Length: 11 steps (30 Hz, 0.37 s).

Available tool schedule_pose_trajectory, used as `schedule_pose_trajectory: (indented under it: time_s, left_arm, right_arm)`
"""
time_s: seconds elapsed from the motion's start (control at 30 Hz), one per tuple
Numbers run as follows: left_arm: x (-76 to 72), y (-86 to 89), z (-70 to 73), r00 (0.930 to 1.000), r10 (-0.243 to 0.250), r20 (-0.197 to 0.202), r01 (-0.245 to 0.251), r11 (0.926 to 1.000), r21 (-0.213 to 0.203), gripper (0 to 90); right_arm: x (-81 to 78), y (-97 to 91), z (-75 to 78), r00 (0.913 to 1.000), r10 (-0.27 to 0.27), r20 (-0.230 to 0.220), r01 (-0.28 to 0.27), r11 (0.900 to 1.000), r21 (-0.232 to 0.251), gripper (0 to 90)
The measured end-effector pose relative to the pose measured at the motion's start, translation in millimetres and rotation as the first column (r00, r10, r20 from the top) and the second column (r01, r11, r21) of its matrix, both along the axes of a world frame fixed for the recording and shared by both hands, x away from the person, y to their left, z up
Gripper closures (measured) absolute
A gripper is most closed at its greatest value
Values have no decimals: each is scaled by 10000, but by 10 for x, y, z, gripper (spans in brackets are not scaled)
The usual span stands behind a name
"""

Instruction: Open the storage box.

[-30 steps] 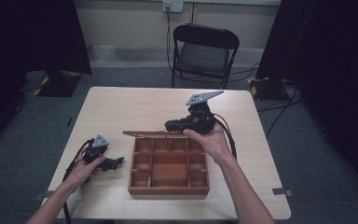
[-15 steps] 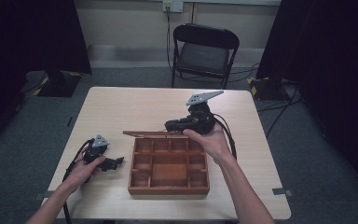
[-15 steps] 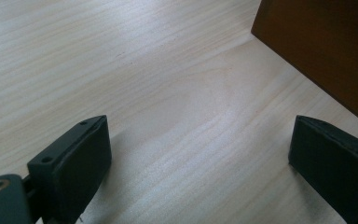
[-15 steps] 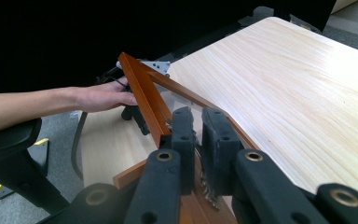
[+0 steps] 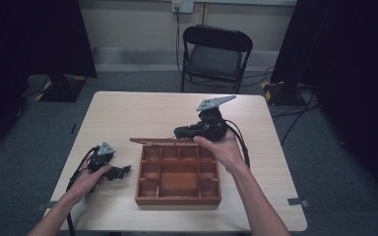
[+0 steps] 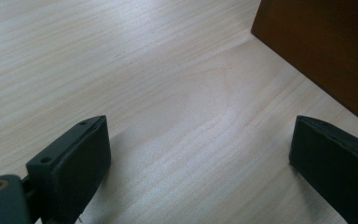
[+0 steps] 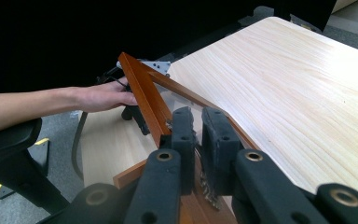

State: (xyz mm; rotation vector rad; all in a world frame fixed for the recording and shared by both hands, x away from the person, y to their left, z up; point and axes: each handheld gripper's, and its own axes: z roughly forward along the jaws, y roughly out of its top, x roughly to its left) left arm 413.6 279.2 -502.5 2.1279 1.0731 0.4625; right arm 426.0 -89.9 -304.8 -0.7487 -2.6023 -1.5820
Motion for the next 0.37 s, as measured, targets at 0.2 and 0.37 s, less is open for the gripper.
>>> schedule_pose_trajectory:
  time_s: [0.2, 0.37]
  left_arm:
    - [0, 0, 0, 10000, 4, 2, -4, 10000, -4, 48]
    - [0, 0, 0, 10000, 0, 2, 0, 10000, 6, 48]
  right_arm:
    - [2, 0, 0, 10000, 7, -3, -7, 10000, -2, 836]
    - [3, -1, 0, 10000, 26, -6, -26, 10000, -1, 838]
